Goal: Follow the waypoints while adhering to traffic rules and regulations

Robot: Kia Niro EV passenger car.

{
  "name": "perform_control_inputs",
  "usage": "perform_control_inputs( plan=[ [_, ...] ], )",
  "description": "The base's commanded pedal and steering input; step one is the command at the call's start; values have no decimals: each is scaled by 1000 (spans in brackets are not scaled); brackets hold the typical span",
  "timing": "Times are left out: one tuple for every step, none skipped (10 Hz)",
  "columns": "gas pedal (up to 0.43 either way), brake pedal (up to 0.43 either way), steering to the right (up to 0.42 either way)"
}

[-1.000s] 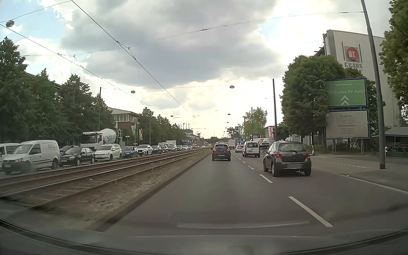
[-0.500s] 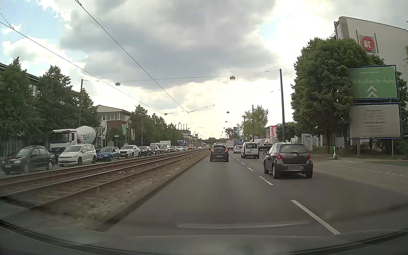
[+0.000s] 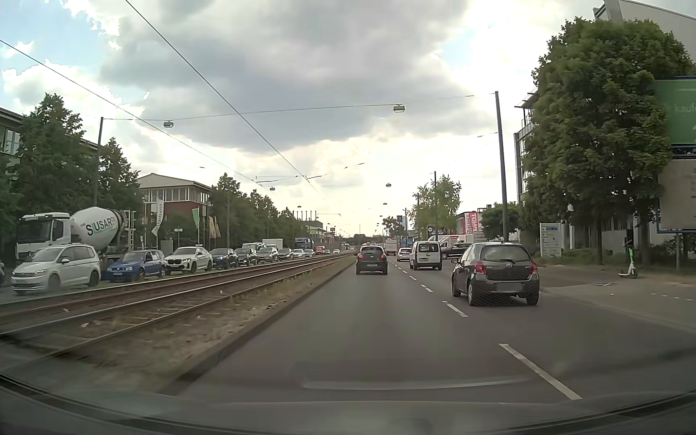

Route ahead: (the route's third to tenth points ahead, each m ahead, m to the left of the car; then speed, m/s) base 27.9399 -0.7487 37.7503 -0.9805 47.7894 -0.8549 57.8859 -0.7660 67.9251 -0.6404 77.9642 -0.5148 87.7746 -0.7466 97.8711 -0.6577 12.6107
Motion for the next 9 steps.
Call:
perform_control_inputs(
  plan=[
    [0,30,-2],
    [0,37,-2],
    [0,30,-2],
    [0,30,-2],
    [0,30,-2],
    [0,30,-1],
    [0,30,-1],
    [0,30,0],
    [0,30,0]
  ],
)
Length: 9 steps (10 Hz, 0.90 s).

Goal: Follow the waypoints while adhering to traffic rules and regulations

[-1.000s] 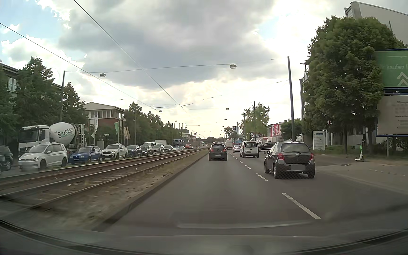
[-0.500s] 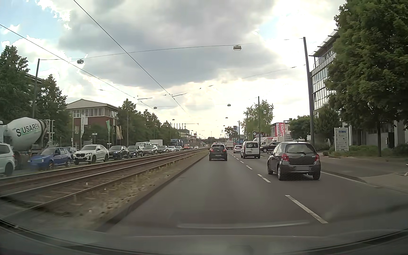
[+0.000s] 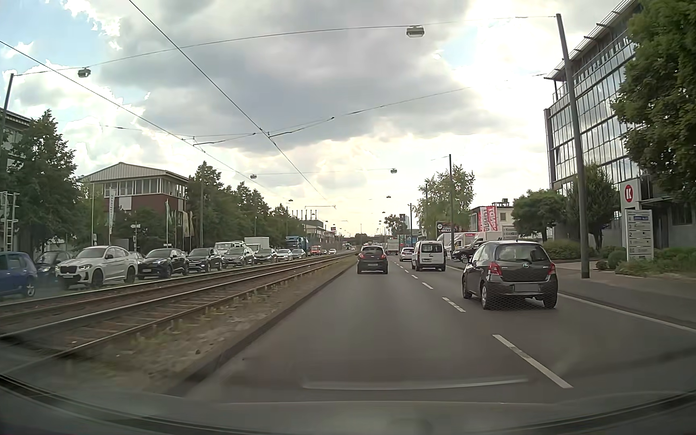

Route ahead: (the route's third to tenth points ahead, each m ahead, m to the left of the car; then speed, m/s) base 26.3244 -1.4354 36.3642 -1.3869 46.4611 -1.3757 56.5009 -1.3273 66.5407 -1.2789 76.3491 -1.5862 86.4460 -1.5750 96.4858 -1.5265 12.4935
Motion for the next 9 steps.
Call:
perform_control_inputs(
  plan=[
    [0,30,0],
    [0,30,0],
    [0,30,1],
    [0,30,0],
    [0,30,0],
    [0,30,0],
    [0,30,1],
    [0,30,0],
    [0,30,0]
  ],
)
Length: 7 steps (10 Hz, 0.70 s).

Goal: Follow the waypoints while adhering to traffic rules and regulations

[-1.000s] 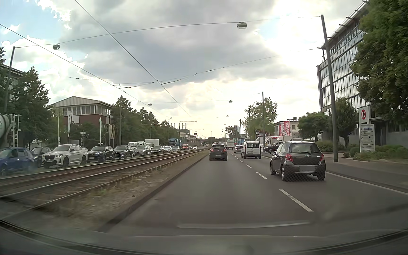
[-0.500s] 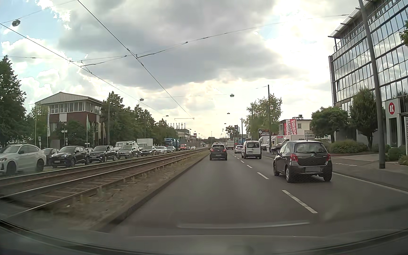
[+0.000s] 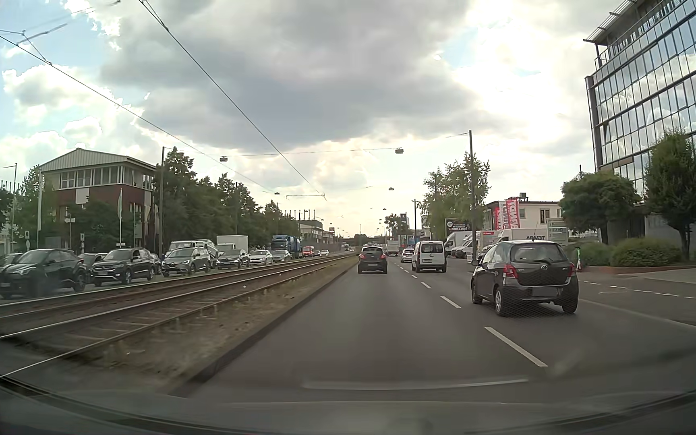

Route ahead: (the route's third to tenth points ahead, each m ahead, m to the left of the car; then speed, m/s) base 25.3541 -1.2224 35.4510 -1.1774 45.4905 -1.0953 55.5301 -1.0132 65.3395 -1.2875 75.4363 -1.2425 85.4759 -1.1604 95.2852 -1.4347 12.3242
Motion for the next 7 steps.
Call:
perform_control_inputs(
  plan=[
    [0,30,0],
    [0,30,0],
    [0,30,0],
    [0,30,0],
    [0,30,1],
    [0,30,0],
    [0,30,1]
  ],
)
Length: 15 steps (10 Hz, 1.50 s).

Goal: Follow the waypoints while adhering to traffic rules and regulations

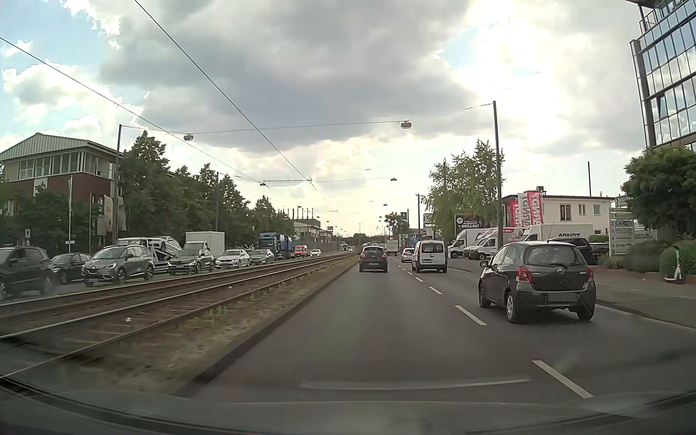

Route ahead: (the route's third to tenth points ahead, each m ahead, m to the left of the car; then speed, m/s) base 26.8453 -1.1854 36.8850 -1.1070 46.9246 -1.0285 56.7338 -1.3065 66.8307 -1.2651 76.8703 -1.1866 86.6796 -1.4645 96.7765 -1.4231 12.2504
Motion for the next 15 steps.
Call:
perform_control_inputs(
  plan=[
    [0,30,0],
    [0,30,1],
    [0,30,1],
    [0,30,1],
    [0,30,2],
    [0,30,1],
    [0,30,2],
    [0,30,2],
    [0,30,2],
    [0,30,2],
    [0,30,2],
    [0,30,2],
    [8,30,2],
    [8,30,2],
    [8,30,2]
  ],
)
